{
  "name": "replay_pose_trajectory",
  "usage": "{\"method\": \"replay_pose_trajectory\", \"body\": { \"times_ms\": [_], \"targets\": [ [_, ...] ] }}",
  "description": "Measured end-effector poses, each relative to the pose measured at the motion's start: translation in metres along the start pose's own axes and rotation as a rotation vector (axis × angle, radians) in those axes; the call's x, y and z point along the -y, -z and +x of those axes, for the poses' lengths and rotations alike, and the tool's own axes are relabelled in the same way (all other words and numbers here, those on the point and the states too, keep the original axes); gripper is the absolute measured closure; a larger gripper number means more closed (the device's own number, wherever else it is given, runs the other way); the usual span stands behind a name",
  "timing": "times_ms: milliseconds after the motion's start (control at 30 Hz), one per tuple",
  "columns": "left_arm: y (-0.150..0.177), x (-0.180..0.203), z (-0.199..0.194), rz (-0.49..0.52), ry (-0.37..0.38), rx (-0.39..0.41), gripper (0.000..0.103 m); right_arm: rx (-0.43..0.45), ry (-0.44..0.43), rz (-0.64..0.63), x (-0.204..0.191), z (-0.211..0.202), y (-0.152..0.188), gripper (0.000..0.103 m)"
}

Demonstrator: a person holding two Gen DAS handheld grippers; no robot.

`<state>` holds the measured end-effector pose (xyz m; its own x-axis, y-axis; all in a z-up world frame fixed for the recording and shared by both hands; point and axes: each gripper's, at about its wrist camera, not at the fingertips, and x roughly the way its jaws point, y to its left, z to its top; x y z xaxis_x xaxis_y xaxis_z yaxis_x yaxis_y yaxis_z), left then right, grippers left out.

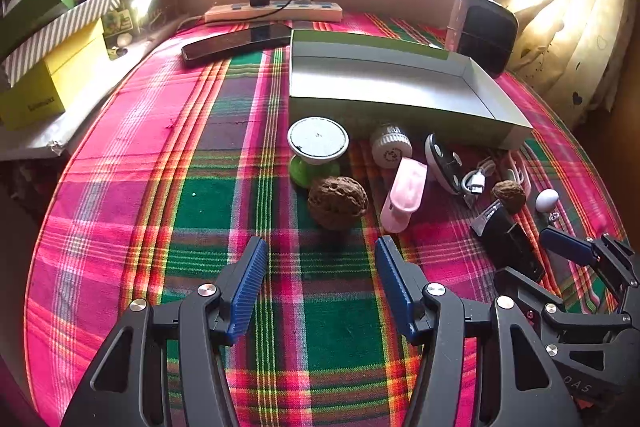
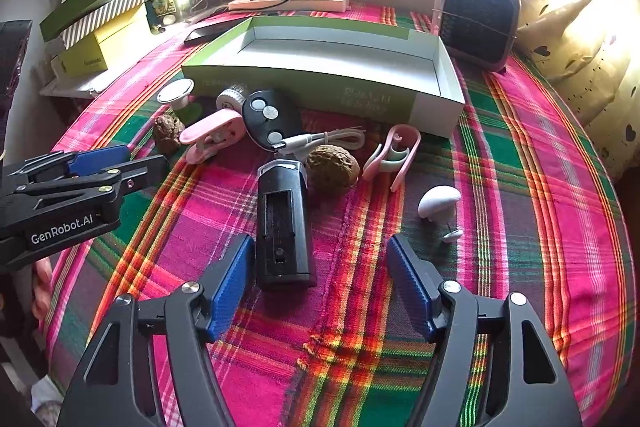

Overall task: Organize objects
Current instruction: 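Move both tools toward the walnut and black cylinder in front of the tray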

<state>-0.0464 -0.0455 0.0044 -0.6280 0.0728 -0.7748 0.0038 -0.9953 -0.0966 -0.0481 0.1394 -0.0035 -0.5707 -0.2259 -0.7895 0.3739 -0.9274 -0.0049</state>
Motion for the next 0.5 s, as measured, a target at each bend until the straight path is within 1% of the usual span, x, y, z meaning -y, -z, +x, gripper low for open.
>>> {"method": "replay_pose_trajectory", "body": {
  "times_ms": [133,200,400,433,500],
  "targets": [
    [-0.007,-0.003,0.006,-0.007,-0.003,-0.003,0.047,0.001,-0.004,-0.012,-0.001,0.003,-0.003,0.038],
    [-0.011,-0.004,0.009,-0.008,-0.011,-0.004,0.047,0.004,-0.008,-0.023,-0.003,0.003,-0.005,0.041],
    [-0.016,-0.002,0.014,0.012,-0.027,-0.002,0.047,0.006,-0.027,-0.045,-0.007,0.004,-0.007,0.051],
    [-0.017,-0.002,0.014,0.012,-0.027,-0.002,0.047,0.006,-0.026,-0.048,-0.008,0.004,-0.007,0.052],
    [-0.019,-0.003,0.015,0.010,-0.024,-0.003,0.047,0.009,-0.030,-0.051,-0.009,0.003,-0.007,0.058]
  ]
}}
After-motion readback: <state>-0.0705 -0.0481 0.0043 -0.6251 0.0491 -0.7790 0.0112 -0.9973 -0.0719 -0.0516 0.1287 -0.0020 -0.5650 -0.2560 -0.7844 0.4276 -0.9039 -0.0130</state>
